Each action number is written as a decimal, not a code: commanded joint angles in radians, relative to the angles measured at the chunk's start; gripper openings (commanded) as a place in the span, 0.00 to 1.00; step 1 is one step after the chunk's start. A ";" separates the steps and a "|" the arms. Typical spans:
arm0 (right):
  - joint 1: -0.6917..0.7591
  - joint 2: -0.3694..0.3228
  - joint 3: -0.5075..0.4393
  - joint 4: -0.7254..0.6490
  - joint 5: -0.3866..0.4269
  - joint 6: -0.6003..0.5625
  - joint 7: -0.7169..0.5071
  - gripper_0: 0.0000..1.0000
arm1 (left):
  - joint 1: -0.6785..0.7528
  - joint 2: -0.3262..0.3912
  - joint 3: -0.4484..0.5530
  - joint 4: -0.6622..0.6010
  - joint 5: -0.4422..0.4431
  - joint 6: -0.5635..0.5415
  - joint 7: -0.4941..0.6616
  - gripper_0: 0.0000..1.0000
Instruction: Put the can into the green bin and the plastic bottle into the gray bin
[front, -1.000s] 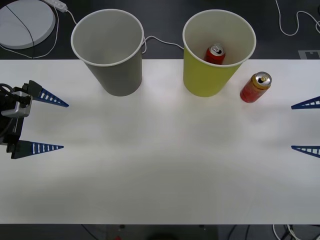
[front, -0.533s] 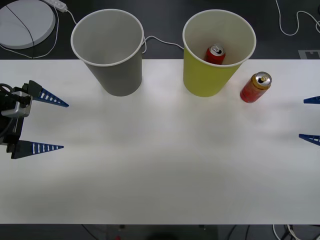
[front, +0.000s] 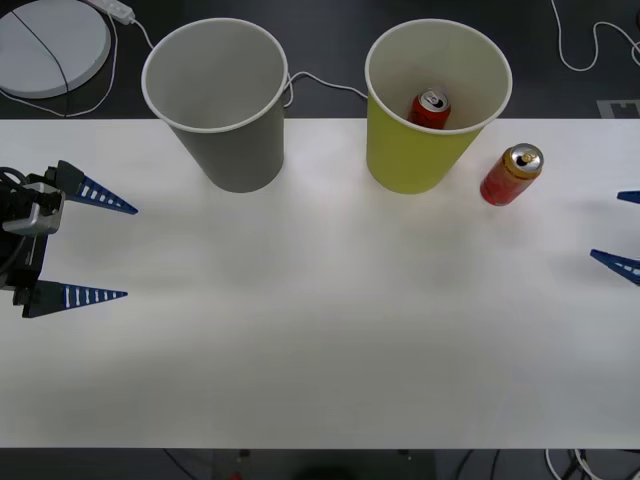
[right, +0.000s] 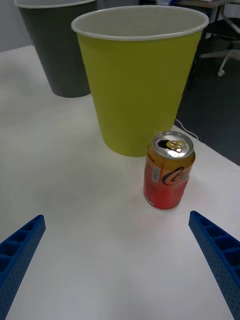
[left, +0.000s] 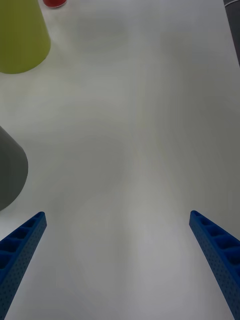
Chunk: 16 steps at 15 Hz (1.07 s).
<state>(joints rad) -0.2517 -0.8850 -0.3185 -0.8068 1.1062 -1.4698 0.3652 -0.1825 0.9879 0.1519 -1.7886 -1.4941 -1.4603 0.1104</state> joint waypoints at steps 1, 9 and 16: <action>-0.041 0.038 -0.001 0.141 -0.029 0.008 0.098 1.00 | 0.000 0.000 0.000 0.000 0.000 0.000 0.000 1.00; -0.057 0.184 0.003 0.228 -0.128 0.135 0.216 1.00 | 0.000 0.000 0.000 0.000 0.000 0.000 0.000 1.00; -0.061 0.279 -0.022 0.228 -0.146 0.229 0.265 1.00 | 0.000 0.000 0.000 0.000 0.000 0.000 0.000 1.00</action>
<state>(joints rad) -0.3109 -0.6127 -0.3418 -0.5780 0.9637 -1.2518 0.6249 -0.1825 0.9879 0.1519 -1.7886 -1.4941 -1.4606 0.1104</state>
